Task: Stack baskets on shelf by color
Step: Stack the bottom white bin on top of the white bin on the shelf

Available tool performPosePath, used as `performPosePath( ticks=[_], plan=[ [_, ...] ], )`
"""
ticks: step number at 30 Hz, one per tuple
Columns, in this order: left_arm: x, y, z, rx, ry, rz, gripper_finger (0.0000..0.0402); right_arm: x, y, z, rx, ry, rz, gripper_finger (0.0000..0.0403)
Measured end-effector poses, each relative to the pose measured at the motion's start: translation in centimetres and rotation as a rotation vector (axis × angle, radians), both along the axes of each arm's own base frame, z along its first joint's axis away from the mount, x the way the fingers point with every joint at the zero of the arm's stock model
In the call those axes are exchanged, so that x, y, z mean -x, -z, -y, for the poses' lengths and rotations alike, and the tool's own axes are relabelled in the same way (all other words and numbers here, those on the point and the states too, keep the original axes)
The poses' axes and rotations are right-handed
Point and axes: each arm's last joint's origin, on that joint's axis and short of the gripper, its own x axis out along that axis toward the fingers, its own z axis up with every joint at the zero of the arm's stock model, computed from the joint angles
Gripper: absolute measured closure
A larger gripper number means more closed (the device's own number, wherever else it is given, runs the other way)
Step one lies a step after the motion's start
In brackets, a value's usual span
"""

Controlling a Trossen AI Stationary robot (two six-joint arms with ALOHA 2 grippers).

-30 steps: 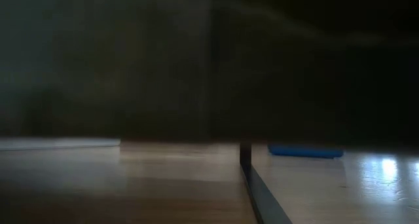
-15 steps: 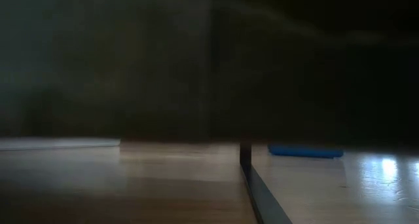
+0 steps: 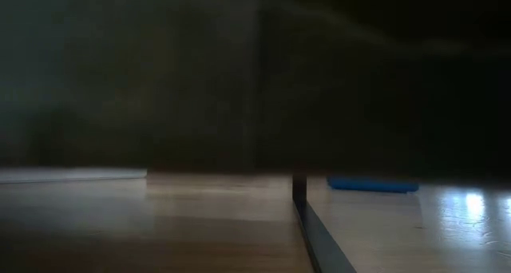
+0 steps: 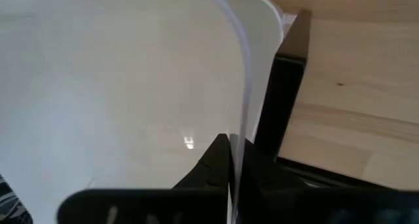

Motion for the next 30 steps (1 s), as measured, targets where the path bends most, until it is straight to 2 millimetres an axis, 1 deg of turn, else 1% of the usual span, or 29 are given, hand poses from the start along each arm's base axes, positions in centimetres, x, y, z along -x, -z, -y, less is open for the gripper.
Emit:
performPosePath(
  ticks=[6,15,21,25,30],
  plan=[
    [0.05,0.07,-0.02,-0.004,0.001,-0.009,0.0336,-0.02,0.02,-0.02,0.016,-0.028,0.009,0.0397],
    [0.18,0.20,-0.06,-0.010,0.001,-0.027,0.0336,-0.14,-0.05,-0.05,0.015,-0.037,0.024,0.0350],
    [0.33,0.37,-0.11,-0.018,0.000,-0.050,0.0336,-0.41,-0.06,0.49,0.013,-0.020,0.026,0.0347],
    [0.38,0.42,-0.13,-0.020,0.000,-0.057,0.0336,-0.86,-0.29,0.48,-0.002,-0.017,0.072,0.0347],
    [0.38,0.42,-0.13,-0.020,0.000,-0.057,0.0336,-0.89,-0.29,0.45,0.004,-0.027,0.078,0.0347]
  ],
)
